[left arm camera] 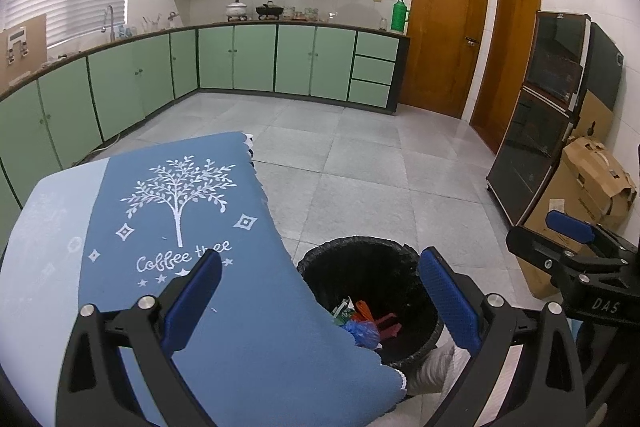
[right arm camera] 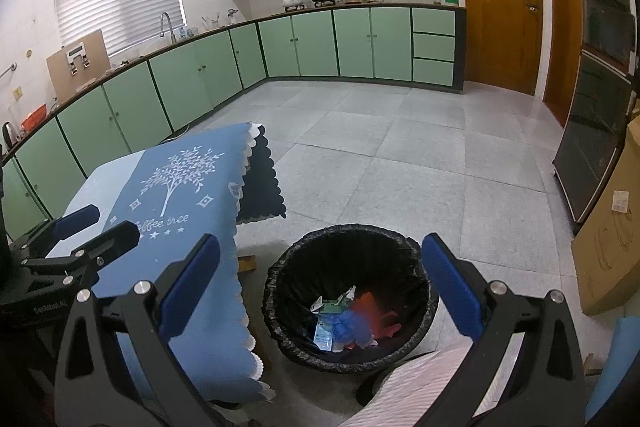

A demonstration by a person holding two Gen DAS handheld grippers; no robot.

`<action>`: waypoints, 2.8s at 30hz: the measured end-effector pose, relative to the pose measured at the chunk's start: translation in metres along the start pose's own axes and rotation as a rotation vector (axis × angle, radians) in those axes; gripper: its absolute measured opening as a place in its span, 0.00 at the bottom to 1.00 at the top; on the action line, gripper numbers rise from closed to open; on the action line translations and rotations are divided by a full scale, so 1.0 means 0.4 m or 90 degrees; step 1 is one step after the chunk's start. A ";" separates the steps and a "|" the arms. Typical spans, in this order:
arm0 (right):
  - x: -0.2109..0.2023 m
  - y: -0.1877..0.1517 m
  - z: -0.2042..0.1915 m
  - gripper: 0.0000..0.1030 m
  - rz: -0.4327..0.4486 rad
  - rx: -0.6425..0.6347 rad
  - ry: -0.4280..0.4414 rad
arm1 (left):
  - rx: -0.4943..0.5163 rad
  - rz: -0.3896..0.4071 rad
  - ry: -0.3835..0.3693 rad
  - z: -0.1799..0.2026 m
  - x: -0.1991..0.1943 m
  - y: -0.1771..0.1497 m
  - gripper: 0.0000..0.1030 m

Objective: Collect trash

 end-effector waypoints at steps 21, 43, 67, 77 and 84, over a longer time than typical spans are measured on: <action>0.011 0.006 0.000 0.95 0.000 -0.006 0.006 | -0.001 0.004 0.008 -0.007 -0.001 0.003 0.94; 0.012 0.003 -0.001 0.95 0.000 -0.006 0.006 | -0.001 0.009 0.011 -0.015 -0.003 0.006 0.94; 0.012 0.004 -0.004 0.95 0.002 -0.008 0.007 | -0.002 0.011 0.015 -0.024 -0.004 0.008 0.94; 0.013 0.002 -0.004 0.95 0.000 -0.007 0.007 | -0.002 0.012 0.014 -0.022 -0.004 0.007 0.94; 0.013 0.001 -0.005 0.95 0.001 -0.007 0.006 | -0.003 0.012 0.014 -0.023 -0.005 0.005 0.94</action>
Point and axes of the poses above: each gripper's, at about its wrist camera, not at the fingertips, and x roughly the way its jaws point, z to its right, y to its top, the point moved 8 cm from there along x, roughly the way its jaws point, and after that the axes turned 3 degrees about z, right-handed, at the moved point
